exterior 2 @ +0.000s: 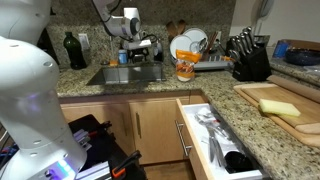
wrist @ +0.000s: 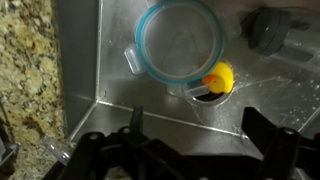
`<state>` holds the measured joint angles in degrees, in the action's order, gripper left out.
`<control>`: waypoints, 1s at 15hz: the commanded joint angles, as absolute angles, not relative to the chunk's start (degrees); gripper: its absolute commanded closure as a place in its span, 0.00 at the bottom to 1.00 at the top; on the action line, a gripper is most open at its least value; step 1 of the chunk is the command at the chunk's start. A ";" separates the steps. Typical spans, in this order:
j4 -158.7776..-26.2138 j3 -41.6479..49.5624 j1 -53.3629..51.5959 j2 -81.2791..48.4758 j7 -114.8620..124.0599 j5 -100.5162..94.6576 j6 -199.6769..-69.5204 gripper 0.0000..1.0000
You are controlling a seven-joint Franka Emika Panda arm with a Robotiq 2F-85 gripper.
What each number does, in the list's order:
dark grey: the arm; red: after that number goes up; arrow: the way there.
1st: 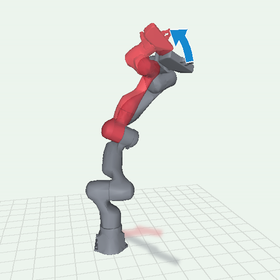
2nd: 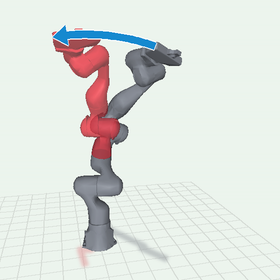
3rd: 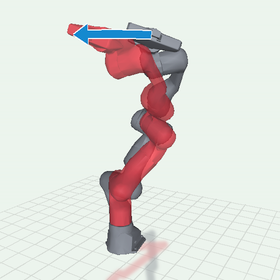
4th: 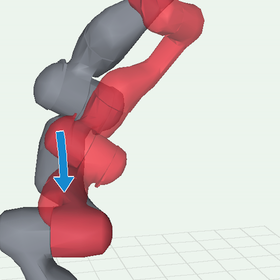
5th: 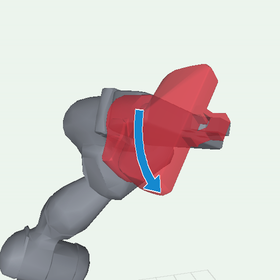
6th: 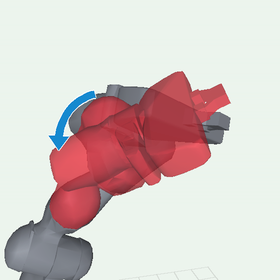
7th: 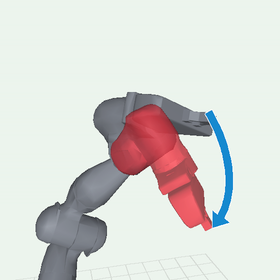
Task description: Close the tap
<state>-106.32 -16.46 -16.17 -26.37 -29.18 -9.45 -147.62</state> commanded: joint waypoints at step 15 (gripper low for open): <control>-73.34 -21.37 -17.37 -50.62 -32.11 -7.68 -145.85 0.00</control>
<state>-80.98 -19.41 -18.50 -44.82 -30.10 -9.71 -151.18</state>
